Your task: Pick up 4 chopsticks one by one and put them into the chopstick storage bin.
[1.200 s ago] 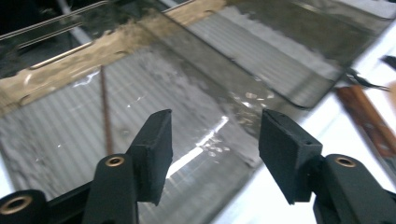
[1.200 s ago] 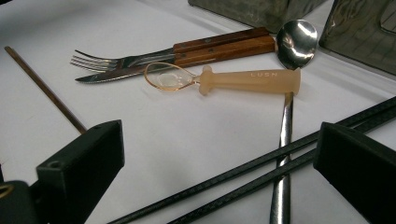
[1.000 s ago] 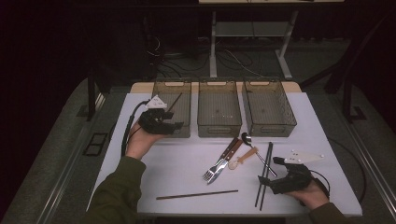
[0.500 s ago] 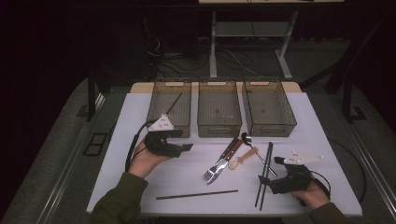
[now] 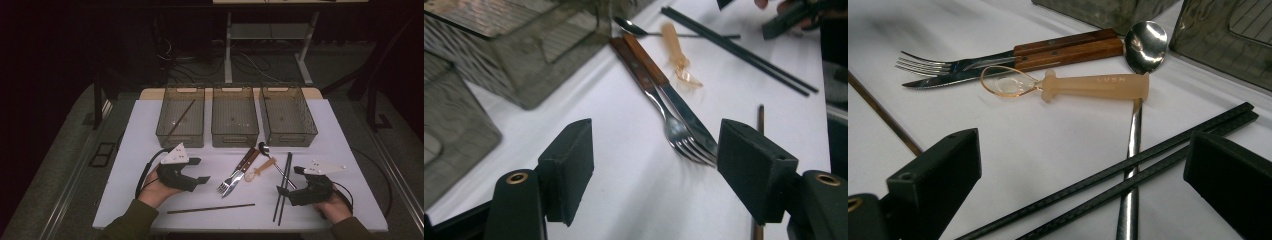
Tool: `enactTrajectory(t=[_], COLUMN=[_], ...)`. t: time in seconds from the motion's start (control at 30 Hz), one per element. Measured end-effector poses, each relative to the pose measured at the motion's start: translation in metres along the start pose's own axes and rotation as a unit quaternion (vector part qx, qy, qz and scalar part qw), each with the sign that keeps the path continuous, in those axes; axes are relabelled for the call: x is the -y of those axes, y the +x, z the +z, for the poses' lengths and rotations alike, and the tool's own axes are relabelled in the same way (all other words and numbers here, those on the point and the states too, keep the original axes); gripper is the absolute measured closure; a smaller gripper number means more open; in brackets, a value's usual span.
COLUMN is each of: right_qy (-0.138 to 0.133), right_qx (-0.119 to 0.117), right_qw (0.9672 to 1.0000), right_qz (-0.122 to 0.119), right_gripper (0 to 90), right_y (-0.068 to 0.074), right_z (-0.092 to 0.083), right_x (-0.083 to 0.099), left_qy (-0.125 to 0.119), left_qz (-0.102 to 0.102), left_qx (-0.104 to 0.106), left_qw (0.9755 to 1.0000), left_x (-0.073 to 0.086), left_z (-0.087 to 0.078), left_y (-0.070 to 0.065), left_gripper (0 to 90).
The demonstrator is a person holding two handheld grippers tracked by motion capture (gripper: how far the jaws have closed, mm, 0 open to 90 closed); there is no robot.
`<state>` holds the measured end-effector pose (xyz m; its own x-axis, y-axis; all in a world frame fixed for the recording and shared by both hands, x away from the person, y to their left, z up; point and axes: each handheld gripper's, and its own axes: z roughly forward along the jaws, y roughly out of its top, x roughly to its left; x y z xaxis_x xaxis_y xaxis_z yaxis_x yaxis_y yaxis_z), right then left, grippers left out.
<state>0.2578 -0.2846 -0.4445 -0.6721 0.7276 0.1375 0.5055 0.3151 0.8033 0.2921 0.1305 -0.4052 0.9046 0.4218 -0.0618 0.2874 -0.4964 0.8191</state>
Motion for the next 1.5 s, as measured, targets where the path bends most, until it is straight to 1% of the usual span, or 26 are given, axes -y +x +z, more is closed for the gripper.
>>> enactTrajectory(t=[0.1,0.2,0.27,0.37,0.43,0.5,0.53,0.6,0.63,0.7,0.77,0.83,0.87,0.9,0.97,1.03,1.07,1.13,1.17,1.2,1.3,1.37,1.43,1.5], right_qy=[0.004,0.005,0.006,0.007,0.008,0.009,0.009,0.009,0.01,0.01,0.011,0.011,0.011,0.012,0.012,0.012,0.013,0.014,0.015,0.015,0.015,0.016,0.016,0.016], right_qx=[0.0,0.0,0.0,0.001,0.001,0.001,0.001,0.002,0.002,0.003,0.003,0.003,0.003,0.002,0.002,0.002,0.003,0.003,0.003,0.003,0.003,0.003,0.003,0.003], right_qw=[1.0,1.0,1.0,1.0,1.0,1.0,1.0,0.9999,0.9999,0.9999,0.9999,0.9999,0.9999,0.9999,0.9999,0.9999,0.9999,0.9999,0.9999,0.9999,0.9999,0.9998,0.9998,0.9998], right_qz=[-0.002,-0.004,-0.003,-0.003,-0.003,-0.004,-0.004,-0.004,-0.005,-0.005,-0.006,-0.005,-0.005,-0.005,-0.006,-0.006,-0.006,-0.007,-0.007,-0.007,-0.007,-0.007,-0.007,-0.007], right_gripper=[1.6,1.6,1.6,1.6,1.6,1.6,1.6,1.6,1.6,1.6,1.6,1.6,1.6,1.6,1.6,1.6,1.6,1.6,1.6,1.6,1.6,1.6,1.6,1.6], right_y=[0.002,0.003,0.003,0.003,0.003,0.003,0.003,0.003,0.003,0.003,0.003,0.004,0.004,0.004,0.004,0.004,0.004,0.004,0.004,0.004,0.004,0.004,0.004,0.004], right_z=[0.0,0.0,0.0,0.0,0.001,0.0,0.0,0.0,0.0,0.0,0.001,0.001,0.001,0.001,0.001,0.001,0.001,0.002,0.002,0.002,0.002,0.002,0.002,0.002], right_x=[0.0,0.0,0.001,0.001,0.001,0.001,0.001,0.001,0.001,0.001,0.001,0.001,0.001,0.001,0.001,0.001,0.001,0.001,0.001,0.001,0.001,0.001,0.002,0.002], left_qy=[0.002,0.004,0.006,0.005,0.01,0.015,0.02,0.022,0.028,0.034,0.043,0.053,0.059,0.062,0.07,0.072,0.08,0.085,0.09,0.091,0.101,0.109,0.113,0.118], left_qz=[0.0,-0.002,0.002,0.001,0.004,0.003,0.007,0.006,0.015,0.023,0.026,0.031,0.036,0.032,0.039,0.035,0.043,0.04,0.041,0.037,0.039,0.045,0.046,0.052], left_qx=[0.012,0.018,0.023,0.037,0.048,0.052,0.056,0.062,0.067,0.071,0.08,0.084,0.086,0.088,0.096,0.1,0.102,0.106,0.109,0.11,0.117,0.116,0.114,0.111], left_qw=[0.9999,0.9998,0.9997,0.9993,0.9988,0.9985,0.9982,0.9978,0.9973,0.9966,0.9956,0.9946,0.9939,0.9937,0.9922,0.9918,0.9907,0.9899,0.9891,0.989,0.9873,0.9863,0.986,0.9854], left_x=[0.006,0.012,0.016,0.021,0.024,0.026,0.027,0.028,0.028,0.029,0.029,0.031,0.031,0.031,0.031,0.031,0.031,0.031,0.032,0.032,0.033,0.033,0.034,0.034], left_z=[0.0,0.0,0.0,0.0,0.0,0.0,0.0,0.001,0.001,0.002,0.004,0.007,0.007,0.008,0.009,0.01,0.011,0.012,0.013,0.014,0.016,0.016,0.017,0.017], left_y=[-0.005,-0.009,-0.012,-0.018,-0.022,-0.025,-0.026,-0.029,-0.029,-0.031,-0.032,-0.033,-0.033,-0.034,-0.034,-0.036,-0.035,-0.036,-0.036,-0.037,-0.037,-0.038,-0.039,-0.038], left_gripper=[30.7,32.3,34.5,39.0,42.6,45.4,46.5,49.8,52.2,56.7,60.9,64.1,65.7,67.1,70.3,73.1,73.8,76.1,76.9,77.8,80.0,80.3,80.5,80.8])
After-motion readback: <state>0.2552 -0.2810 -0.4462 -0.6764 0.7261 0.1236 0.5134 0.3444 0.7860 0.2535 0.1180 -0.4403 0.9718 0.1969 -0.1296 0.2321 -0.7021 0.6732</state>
